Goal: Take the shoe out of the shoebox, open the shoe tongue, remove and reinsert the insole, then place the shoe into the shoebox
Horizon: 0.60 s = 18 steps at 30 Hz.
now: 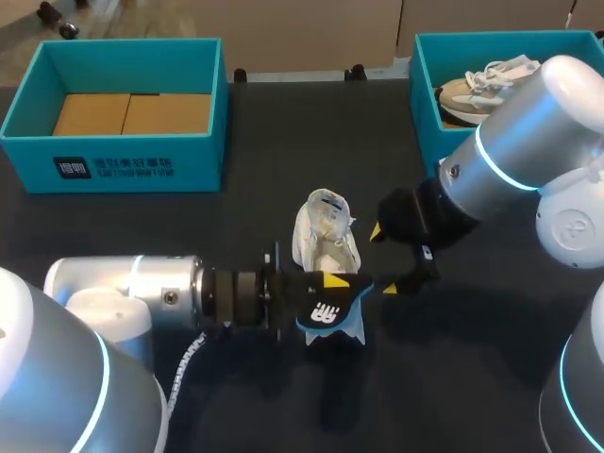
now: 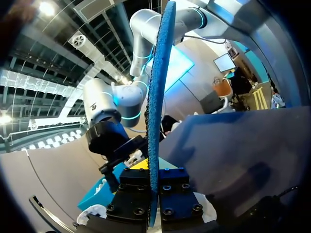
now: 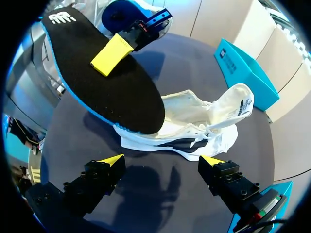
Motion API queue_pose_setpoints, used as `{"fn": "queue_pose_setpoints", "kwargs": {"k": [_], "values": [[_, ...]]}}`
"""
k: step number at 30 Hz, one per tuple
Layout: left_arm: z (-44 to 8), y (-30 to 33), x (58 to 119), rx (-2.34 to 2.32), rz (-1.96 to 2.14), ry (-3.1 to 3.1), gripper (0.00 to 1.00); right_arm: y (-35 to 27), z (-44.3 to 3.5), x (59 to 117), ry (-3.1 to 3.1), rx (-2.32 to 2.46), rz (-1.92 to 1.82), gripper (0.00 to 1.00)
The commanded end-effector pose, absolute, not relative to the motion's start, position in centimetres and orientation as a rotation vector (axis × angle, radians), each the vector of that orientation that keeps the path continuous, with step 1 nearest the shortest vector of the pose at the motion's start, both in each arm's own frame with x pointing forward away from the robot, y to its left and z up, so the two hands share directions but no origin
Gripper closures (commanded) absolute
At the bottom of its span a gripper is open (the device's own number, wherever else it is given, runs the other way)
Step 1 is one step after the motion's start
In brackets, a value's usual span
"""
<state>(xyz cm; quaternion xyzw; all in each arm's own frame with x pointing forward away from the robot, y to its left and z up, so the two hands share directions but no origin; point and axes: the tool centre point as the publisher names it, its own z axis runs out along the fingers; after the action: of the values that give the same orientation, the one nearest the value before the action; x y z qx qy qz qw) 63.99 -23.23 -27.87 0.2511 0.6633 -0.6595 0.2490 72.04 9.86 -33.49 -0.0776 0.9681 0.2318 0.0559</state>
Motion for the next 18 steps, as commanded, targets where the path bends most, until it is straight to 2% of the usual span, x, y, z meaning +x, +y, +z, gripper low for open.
{"fn": "queue_pose_setpoints", "kwargs": {"k": [1,18], "values": [[-28.2,-23.5,63.6,0.675,-1.792,1.815,1.00,10.0,-33.6,71.9,2.936,-0.233,0.697,0.00],[-29.9,-24.0,64.0,0.701,-1.777,1.834,1.00,10.0,-33.6,71.9,2.936,-0.233,0.697,0.00]]}}
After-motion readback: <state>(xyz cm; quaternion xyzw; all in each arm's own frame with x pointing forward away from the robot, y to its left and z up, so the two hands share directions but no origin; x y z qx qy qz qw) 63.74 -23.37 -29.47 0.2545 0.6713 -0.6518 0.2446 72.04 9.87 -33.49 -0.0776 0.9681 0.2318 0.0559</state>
